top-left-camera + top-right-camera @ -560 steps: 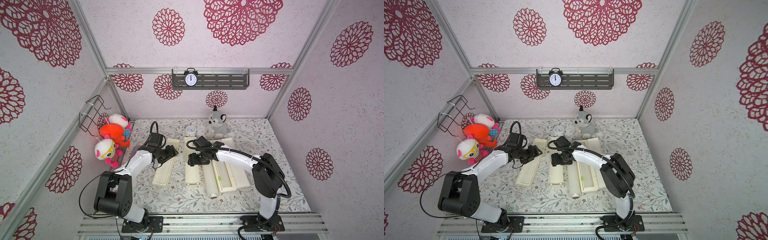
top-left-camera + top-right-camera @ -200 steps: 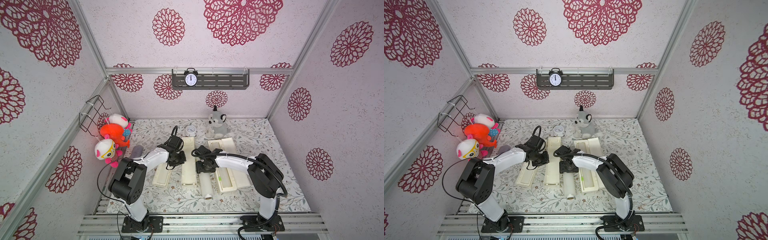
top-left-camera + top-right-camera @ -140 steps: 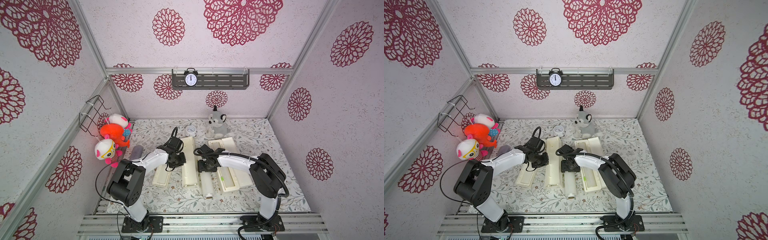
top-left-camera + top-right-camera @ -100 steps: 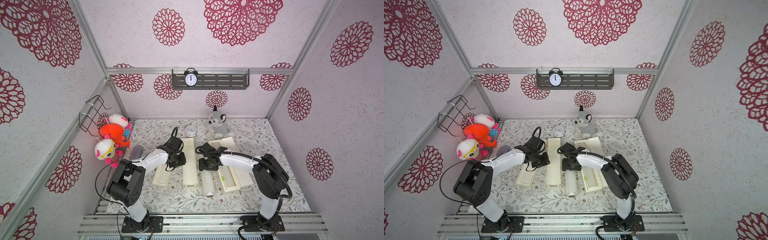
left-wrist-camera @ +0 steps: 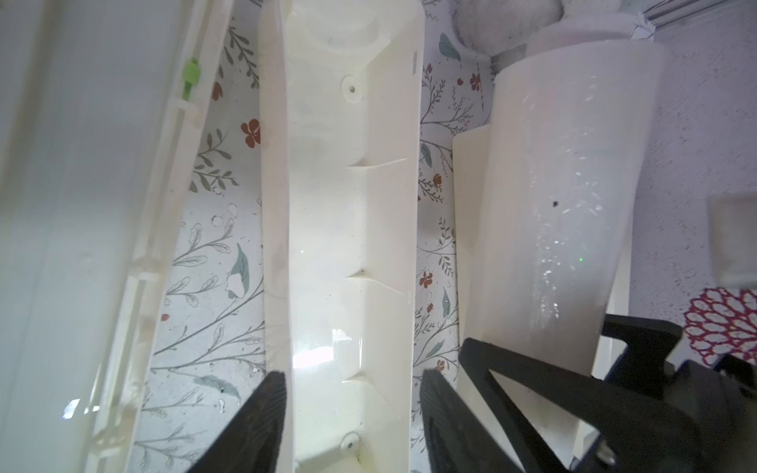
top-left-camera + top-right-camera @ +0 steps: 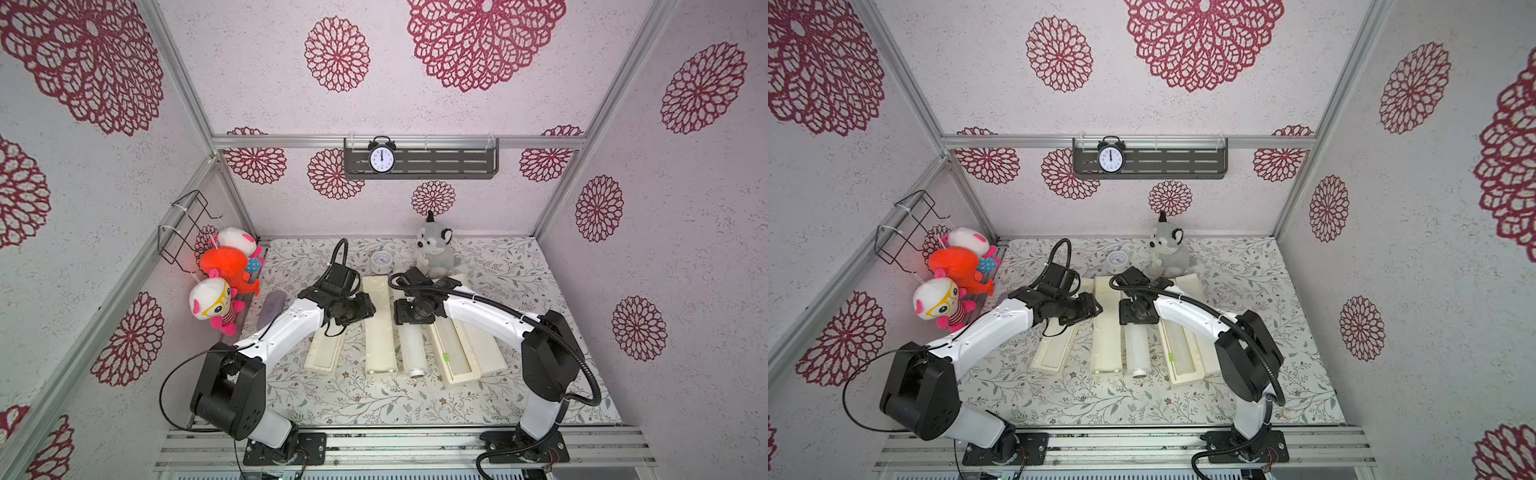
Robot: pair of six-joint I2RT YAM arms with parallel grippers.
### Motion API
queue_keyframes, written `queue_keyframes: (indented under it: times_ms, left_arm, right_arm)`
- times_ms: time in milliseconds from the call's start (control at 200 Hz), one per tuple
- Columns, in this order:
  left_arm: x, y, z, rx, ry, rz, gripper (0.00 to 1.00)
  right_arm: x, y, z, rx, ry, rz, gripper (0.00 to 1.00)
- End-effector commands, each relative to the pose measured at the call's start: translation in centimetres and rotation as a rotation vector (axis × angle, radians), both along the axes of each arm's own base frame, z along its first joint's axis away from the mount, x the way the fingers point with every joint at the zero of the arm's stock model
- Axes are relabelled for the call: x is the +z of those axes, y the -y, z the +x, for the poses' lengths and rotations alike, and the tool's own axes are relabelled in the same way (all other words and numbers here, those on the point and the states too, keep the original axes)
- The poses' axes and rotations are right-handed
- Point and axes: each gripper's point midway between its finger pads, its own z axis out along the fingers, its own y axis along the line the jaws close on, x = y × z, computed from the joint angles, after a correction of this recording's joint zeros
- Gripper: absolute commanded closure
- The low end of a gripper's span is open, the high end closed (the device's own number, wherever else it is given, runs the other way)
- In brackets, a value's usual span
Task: Put plastic wrap rolls into dispensers
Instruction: Pick up the plastic wrap from the center of the board, then place the plastic wrap into the plastic wrap cutting box.
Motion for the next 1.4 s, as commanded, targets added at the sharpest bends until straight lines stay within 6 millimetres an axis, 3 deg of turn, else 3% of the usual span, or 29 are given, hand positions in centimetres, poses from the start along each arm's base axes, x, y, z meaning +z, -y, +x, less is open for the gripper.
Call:
queue_keyframes:
  times_ms: [0, 240, 365, 495, 861, 1396]
  left_arm:
    - [-0.2, -2.2, -0.3, 0.029, -0.007, -0.016, 0.41]
    - [0.3, -5.5, -0.5, 0.106, 0.024, -0.055, 0.40]
    - [-0.1, -5.7, -0.9, 0.118, 0.022, -0.075, 0.41]
    - [-1.1, -5.9, -1.2, 0.134, 0.009, -0.076, 0.42]
    - [-2.4, -6.3, -1.2, 0.148, -0.004, -0.080, 0.42]
    - [-3.3, -6.2, -1.1, 0.153, -0.021, -0.091, 0.44]
  right_arm:
    - [7.7, -2.4, 2.4, 0.039, 0.154, 0.143, 0.60]
    - [8.8, -6.9, 4.7, 0.094, 0.149, 0.241, 0.60]
    - [9.0, -9.1, 5.6, 0.085, 0.144, 0.321, 0.60]
    - [7.2, -10.3, 6.0, 0.081, 0.100, 0.334, 0.60]
    - [2.0, -10.5, 3.7, 0.050, -0.027, 0.286, 0.59]
    - [-1.1, -8.6, 1.6, 0.087, -0.071, 0.121, 0.58]
